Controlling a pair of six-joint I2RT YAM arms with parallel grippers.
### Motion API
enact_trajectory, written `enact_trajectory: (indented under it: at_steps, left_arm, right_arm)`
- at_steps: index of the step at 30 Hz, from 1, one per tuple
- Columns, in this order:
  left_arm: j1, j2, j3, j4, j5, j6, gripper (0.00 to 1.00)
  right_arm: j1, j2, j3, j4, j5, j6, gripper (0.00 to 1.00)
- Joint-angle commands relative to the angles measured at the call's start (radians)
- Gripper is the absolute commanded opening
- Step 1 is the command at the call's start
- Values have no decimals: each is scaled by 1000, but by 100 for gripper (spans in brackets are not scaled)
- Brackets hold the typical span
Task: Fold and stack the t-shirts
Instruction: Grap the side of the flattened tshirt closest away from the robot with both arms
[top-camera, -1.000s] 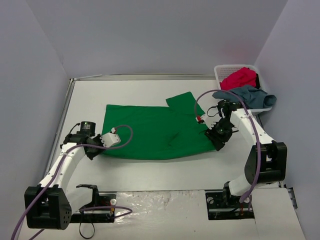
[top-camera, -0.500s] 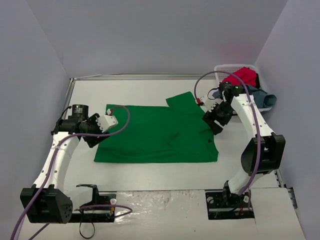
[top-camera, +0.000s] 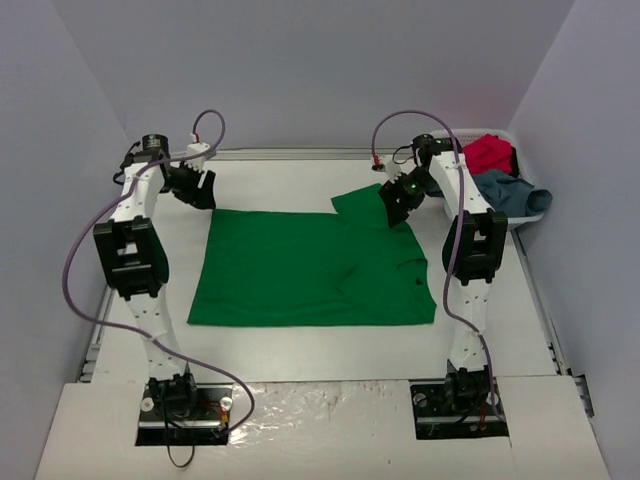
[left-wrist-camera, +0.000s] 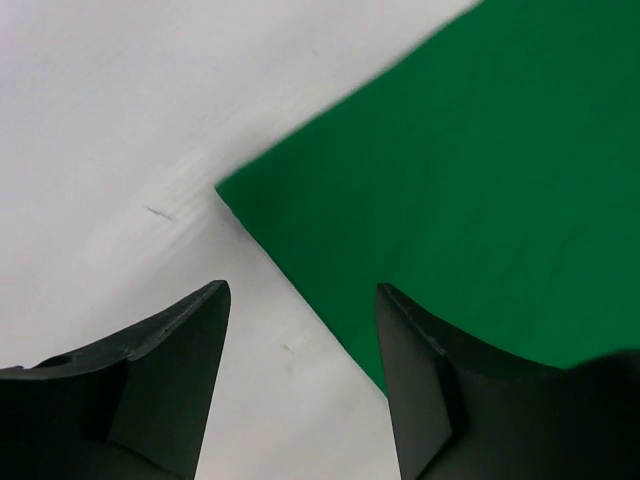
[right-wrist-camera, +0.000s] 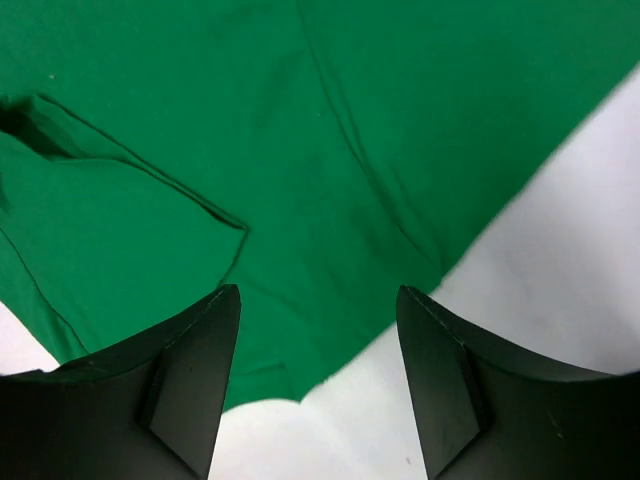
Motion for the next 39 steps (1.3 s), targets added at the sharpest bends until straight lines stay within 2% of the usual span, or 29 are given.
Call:
enact_trajectory:
  at_steps: [1,6,11,18,23,31,39]
  left_arm:
    - [58,126,229,-116,171,-98,58]
    - [77,294,395,-117,165,-124,57]
    - [97,426,535,-134,222,-178,56]
    - [112,536,619,-166,309,-215,48]
    - [114,565,633,-198,312,-199,46]
    - [115,583,626,-278,349,-147,31]
    - [114,588,621,-346,340,-89,28]
  right_arm:
    - [0,63,76,-128,-71,-24,59]
    - [-1,126,110,-131,-66,-33,61]
    - [-6,155,116,-131,-66,-36,61]
    - [-13,182,110,-134,-45,-35,60]
    - [-18,181,99,-134,-37,-36,60]
    - [-32,179,73,-132,-46,-39,60]
    - [-38,187,70,-135,-57,-42,60]
